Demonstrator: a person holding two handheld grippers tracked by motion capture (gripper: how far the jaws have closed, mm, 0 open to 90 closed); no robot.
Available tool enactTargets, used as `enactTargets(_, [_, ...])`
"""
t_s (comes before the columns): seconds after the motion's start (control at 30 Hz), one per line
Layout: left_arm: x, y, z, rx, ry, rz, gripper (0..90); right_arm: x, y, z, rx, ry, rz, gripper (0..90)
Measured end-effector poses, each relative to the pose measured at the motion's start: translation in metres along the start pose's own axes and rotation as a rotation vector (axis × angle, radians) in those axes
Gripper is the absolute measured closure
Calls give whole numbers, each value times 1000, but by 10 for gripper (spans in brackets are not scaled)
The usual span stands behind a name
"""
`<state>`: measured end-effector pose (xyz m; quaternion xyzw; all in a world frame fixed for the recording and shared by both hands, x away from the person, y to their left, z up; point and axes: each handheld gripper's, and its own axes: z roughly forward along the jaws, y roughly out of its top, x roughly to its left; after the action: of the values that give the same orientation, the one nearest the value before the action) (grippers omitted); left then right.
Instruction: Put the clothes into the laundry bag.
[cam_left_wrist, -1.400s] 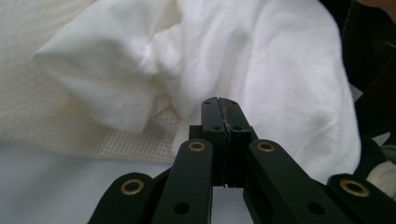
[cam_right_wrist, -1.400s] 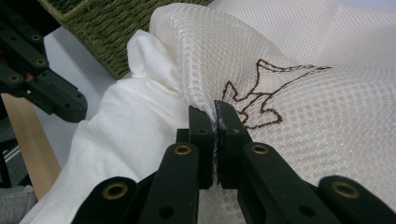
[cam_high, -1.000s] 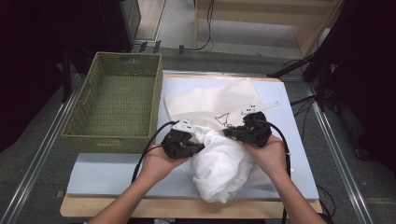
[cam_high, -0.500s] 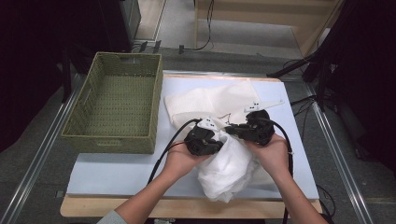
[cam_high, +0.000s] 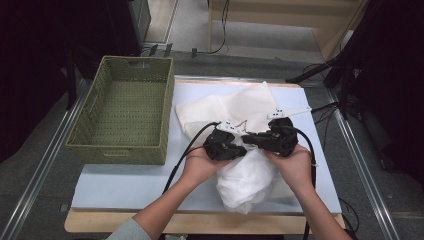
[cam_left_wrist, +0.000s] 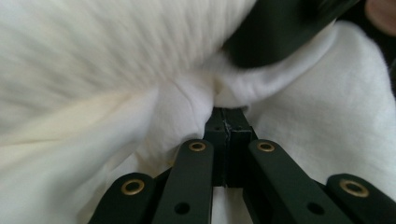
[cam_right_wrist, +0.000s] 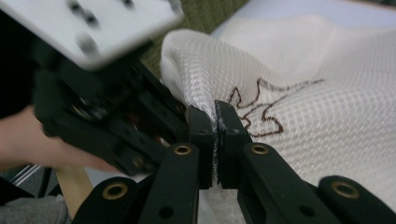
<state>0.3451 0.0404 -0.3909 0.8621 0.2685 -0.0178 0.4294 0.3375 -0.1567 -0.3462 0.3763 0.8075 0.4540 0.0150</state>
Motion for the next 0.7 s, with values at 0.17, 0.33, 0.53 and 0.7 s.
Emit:
enactTargets(0.17, [2, -1, -9, 28, -10, -7, 900, -5, -5, 10, 39, -21, -20, 882])
enactTargets(0.33, [-1, -7, -34, 32, -9, -8, 900, -8, -7, 12, 48, -24, -20, 881])
enactTargets(0.53, [-10, -16, -55, 31, -7, -7, 900, -10, -8, 14, 50, -26, -20, 881])
enactTargets(0.7, [-30, -29, -71, 31, -16, 5, 900, -10, -8, 14, 54, -31, -20, 881])
